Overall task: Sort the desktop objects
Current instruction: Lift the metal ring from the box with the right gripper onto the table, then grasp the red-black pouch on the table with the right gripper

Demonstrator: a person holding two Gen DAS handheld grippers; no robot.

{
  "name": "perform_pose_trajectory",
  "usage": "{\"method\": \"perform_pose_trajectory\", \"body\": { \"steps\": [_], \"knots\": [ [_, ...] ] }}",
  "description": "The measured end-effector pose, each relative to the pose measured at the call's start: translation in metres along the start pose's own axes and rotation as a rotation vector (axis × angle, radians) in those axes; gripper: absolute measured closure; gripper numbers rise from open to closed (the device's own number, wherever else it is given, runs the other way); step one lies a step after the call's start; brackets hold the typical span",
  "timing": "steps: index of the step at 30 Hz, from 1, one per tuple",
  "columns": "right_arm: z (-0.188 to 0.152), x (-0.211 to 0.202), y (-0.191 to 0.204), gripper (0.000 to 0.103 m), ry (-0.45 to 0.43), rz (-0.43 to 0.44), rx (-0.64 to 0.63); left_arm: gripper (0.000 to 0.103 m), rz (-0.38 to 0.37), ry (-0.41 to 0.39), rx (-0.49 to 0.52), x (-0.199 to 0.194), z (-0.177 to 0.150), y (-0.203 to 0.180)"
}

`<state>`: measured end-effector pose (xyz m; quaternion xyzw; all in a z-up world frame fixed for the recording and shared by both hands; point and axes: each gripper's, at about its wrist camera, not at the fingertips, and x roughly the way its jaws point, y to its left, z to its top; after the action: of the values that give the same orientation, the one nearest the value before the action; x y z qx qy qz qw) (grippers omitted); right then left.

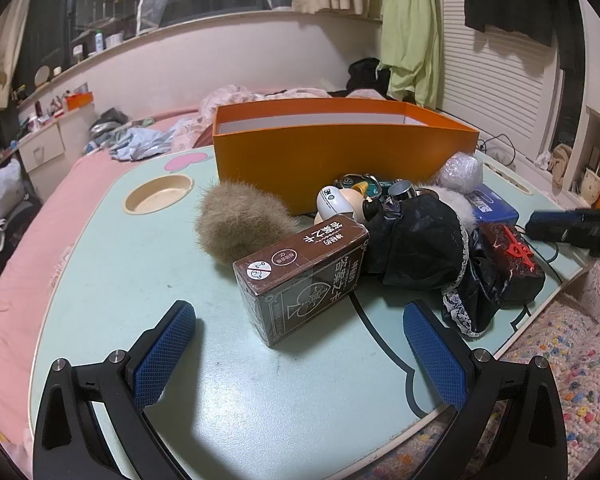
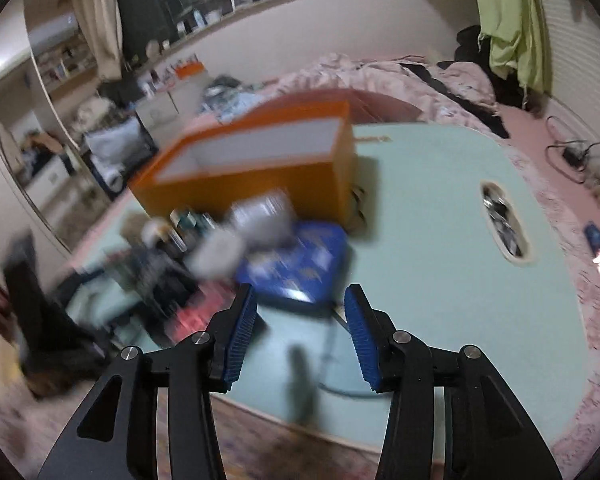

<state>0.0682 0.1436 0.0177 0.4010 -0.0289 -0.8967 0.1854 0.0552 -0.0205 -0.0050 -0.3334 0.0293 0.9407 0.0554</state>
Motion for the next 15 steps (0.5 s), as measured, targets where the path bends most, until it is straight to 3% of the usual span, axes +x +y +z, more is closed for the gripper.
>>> {"method": "perform_pose_trajectory", "body": {
  "steps": [2,4,6,15],
  "knots": [
    [-0.005,0.011,0.004,0.056,0.022,-0.052,-0.035,0.0,0.0,0.0,0.001,0.001,0.0,0.001],
    [-0.009,0.016,0.01,0.047,-0.002,-0.118,-0.101,0.0,-0.001,0.0,0.0,0.0,0.0,0.0],
    [-0.01,0.021,0.017,0.025,-0.011,-0.148,-0.15,0.0,-0.001,-0.001,0.001,0.0,0.0,0.0],
    [-0.01,0.024,0.009,0.017,-0.011,-0.125,-0.134,0.0,-0.001,-0.001,0.001,0.001,0.0,0.001]
  ]
}}
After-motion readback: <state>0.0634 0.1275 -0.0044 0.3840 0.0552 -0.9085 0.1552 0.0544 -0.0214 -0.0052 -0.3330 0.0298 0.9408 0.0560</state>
